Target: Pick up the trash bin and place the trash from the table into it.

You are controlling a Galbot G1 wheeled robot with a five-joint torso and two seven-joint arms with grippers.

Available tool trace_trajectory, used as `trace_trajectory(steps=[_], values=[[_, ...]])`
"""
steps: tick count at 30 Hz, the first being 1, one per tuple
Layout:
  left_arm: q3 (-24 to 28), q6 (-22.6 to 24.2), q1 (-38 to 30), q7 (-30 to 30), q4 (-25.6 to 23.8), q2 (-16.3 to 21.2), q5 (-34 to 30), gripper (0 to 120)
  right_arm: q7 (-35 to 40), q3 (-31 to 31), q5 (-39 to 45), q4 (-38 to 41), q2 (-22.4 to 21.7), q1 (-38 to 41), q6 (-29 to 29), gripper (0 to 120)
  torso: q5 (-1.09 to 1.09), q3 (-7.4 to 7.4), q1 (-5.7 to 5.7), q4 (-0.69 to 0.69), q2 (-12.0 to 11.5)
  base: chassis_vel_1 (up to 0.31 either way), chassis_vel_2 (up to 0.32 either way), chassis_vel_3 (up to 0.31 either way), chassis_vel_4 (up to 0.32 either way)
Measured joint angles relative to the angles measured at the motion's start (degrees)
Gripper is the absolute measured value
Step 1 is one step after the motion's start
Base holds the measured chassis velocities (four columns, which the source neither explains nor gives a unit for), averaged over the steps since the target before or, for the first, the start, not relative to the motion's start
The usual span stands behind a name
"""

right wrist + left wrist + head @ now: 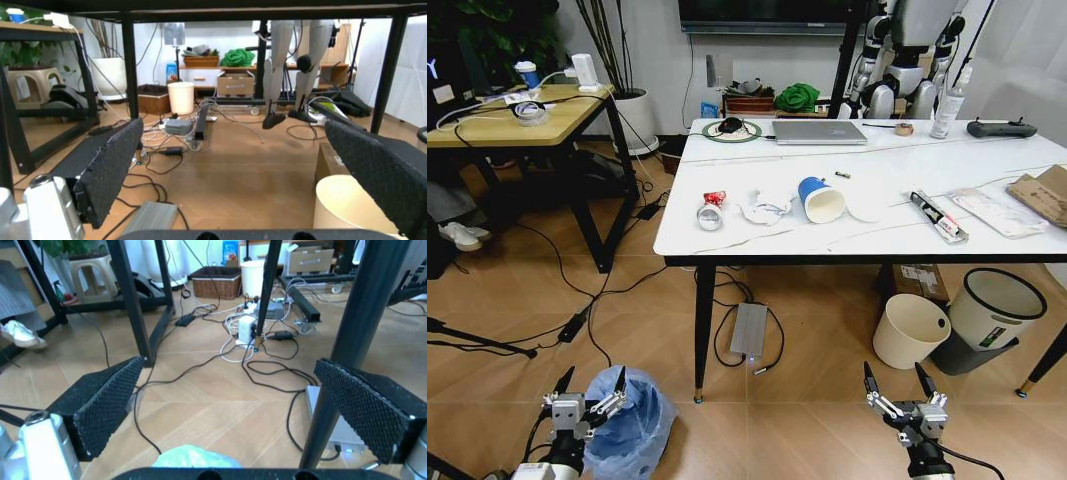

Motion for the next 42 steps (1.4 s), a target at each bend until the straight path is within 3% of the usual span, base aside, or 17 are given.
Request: trace_trajectory(steps=[42], values=[[0.08, 0.16, -0.07, 0.10, 0.44, 0.21, -0.09, 100, -0.40, 0.06, -0.29, 0.16, 0.00, -0.32, 0.29, 100, 0.00, -6.28, -3.63, 0.00, -9.89, 0.000, 0.000, 0.000, 0.000]])
